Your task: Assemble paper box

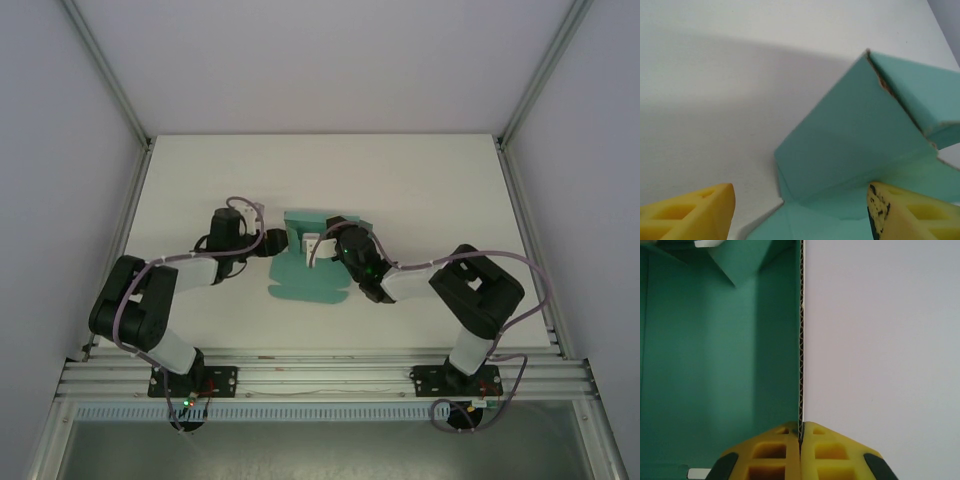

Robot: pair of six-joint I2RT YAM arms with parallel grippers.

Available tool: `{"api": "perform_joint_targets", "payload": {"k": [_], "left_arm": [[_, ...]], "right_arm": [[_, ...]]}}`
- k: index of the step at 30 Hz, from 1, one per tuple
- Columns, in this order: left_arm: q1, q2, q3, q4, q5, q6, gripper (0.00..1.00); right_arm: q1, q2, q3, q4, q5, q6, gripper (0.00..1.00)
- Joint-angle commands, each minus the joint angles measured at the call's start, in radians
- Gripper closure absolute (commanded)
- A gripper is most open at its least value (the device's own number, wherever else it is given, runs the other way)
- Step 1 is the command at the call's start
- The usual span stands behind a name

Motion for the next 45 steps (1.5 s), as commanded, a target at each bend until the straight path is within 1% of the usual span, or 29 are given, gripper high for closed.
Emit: {"api": "perform_joint_targets", "payload": {"k": [1, 3, 6, 11, 15, 18, 20, 21, 23, 25, 27, 30, 32, 34, 35, 38, 40, 41, 42, 44, 45], "left_arm": [[-0.026, -0.025, -0.04, 0.116, -0.04, 0.052, 0.3], [-0.047, -0.026, -0.05, 0.147, -0.049, 0.077, 0.3], [-0.064, -0.01, -0.039, 0.15, -0.102, 0.102, 0.3], [-0.069, 0.032, -0.01, 0.176, -0.098, 0.112, 0.34], [-0.084, 0.052, -0.014, 0.205, -0.122, 0.143, 0.38], [-0.101, 0.074, -0.004, 0.213, -0.136, 0.167, 0.45], [-0.112, 0.086, -0.004, 0.228, -0.15, 0.176, 0.47], [-0.115, 0.092, -0.002, 0.234, -0.154, 0.173, 0.48], [-0.118, 0.102, -0.002, 0.252, -0.147, 0.171, 0.54], [-0.12, 0.111, 0.001, 0.266, -0.143, 0.167, 0.57], [-0.126, 0.114, 0.008, 0.259, -0.158, 0.166, 0.62], [-0.154, 0.117, 0.024, 0.229, -0.242, 0.18, 0.72], [-0.177, 0.122, 0.031, 0.211, -0.334, 0.175, 0.76], [-0.196, 0.133, 0.039, 0.192, -0.407, 0.166, 0.77], [-0.206, 0.141, 0.041, 0.187, -0.456, 0.152, 0.8], [-0.228, 0.176, 0.046, 0.188, -0.521, 0.124, 0.84], [-0.253, 0.194, 0.051, 0.183, -0.59, 0.107, 0.93], [-0.269, 0.203, 0.056, 0.177, -0.64, 0.103, 1.0], [-0.284, 0.21, 0.063, 0.164, -0.698, 0.1, 1.0], [-0.323, 0.221, 0.067, 0.149, -0.864, 0.075, 1.0], [-0.335, 0.225, 0.067, 0.145, -0.909, 0.069, 1.0]], "right_arm": [[0.007, -0.03, -0.008, -0.009, 0.011, 0.026, 1.0], [0.007, -0.031, -0.007, -0.018, 0.009, 0.028, 1.0], [0.01, -0.032, -0.01, -0.017, -0.003, 0.024, 1.0], [0.016, -0.029, -0.03, -0.03, -0.026, 0.008, 1.0], [0.028, -0.032, -0.064, -0.02, -0.025, 0.014, 1.0], [0.044, -0.032, -0.075, -0.042, -0.015, 0.024, 1.0], [0.054, -0.026, -0.083, -0.036, -0.007, 0.027, 1.0], [0.061, -0.02, -0.088, -0.029, 0.002, 0.027, 1.0], [0.07, -0.016, -0.092, -0.024, 0.015, 0.028, 1.0], [0.072, -0.013, -0.094, -0.026, 0.023, 0.037, 1.0], [0.073, -0.012, -0.096, -0.024, 0.032, 0.043, 1.0], [0.074, -0.015, -0.097, -0.013, 0.032, 0.054, 1.0], [0.076, -0.02, -0.097, -0.018, 0.033, 0.064, 1.0], [0.076, -0.022, -0.096, -0.022, 0.034, 0.077, 1.0], [0.078, -0.024, -0.096, -0.022, 0.036, 0.085, 1.0], [0.08, -0.029, -0.095, -0.034, 0.039, 0.105, 1.0], [0.082, -0.031, -0.093, -0.049, 0.046, 0.115, 1.0], [0.083, -0.029, -0.092, -0.052, 0.054, 0.121, 1.0], [0.085, -0.028, -0.09, -0.053, 0.061, 0.126, 1.0], [0.084, -0.031, -0.088, -0.058, 0.074, 0.138, 1.0], [0.084, -0.033, -0.086, -0.064, 0.08, 0.145, 1.0]]}}
